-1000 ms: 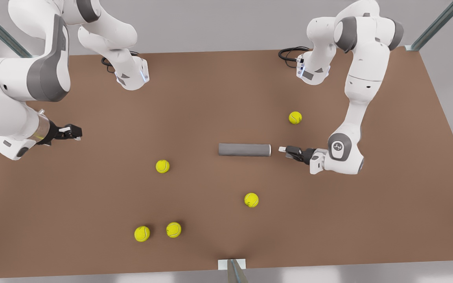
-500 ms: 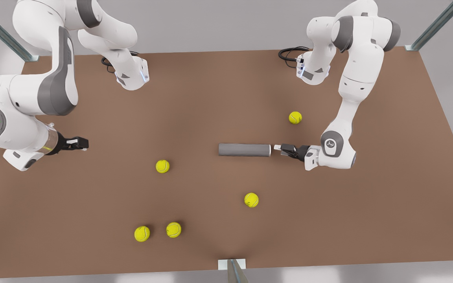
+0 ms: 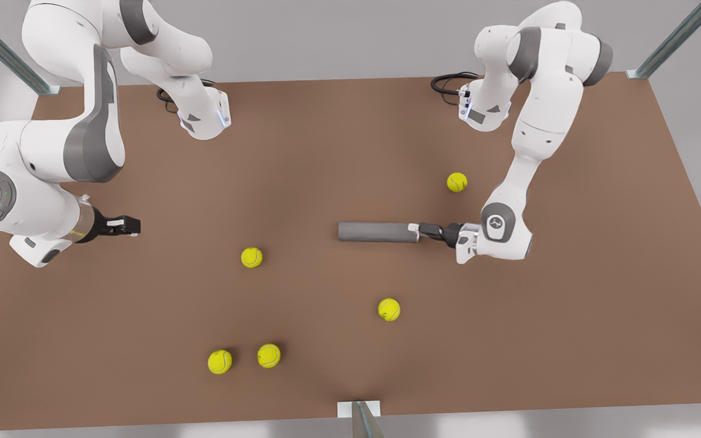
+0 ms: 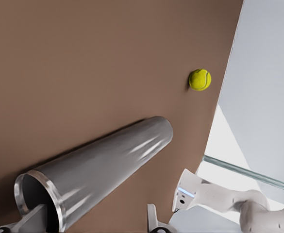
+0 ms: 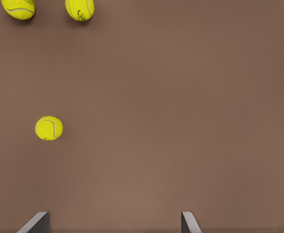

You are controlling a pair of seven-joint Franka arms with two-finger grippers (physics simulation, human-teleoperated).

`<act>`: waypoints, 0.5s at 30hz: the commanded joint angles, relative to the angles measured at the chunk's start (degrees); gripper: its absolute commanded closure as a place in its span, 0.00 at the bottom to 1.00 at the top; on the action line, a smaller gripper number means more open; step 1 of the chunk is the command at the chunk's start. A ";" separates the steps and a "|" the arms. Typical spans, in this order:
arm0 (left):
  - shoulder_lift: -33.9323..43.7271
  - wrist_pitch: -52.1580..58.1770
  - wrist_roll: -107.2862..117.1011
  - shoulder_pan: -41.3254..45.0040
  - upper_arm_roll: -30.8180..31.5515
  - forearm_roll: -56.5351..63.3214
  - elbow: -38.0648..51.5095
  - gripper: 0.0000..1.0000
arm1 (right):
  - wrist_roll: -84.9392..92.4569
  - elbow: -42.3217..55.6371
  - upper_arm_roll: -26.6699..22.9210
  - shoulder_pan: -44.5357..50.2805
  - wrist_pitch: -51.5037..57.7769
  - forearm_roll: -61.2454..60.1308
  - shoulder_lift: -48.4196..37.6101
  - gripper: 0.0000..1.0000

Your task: Put the tennis tube upright

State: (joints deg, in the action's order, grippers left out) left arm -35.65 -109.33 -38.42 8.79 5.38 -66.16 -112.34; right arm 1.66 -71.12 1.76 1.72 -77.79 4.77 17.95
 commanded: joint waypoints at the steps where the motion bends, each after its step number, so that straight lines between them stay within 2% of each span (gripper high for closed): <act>1: -0.39 -0.10 3.79 0.00 0.16 -0.20 0.02 0.00 | -1.75 0.02 0.00 -0.14 -0.08 -0.03 -0.02 0.00; 15: -3.38 -2.47 3.70 0.44 2.97 -1.52 1.69 0.00 | -1.92 0.02 0.08 0.47 0.01 -0.20 0.24 0.00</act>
State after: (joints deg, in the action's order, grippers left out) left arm -38.93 -111.15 -36.33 9.29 8.29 -67.47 -110.78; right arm 0.69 -71.12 1.82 2.00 -77.82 4.55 18.26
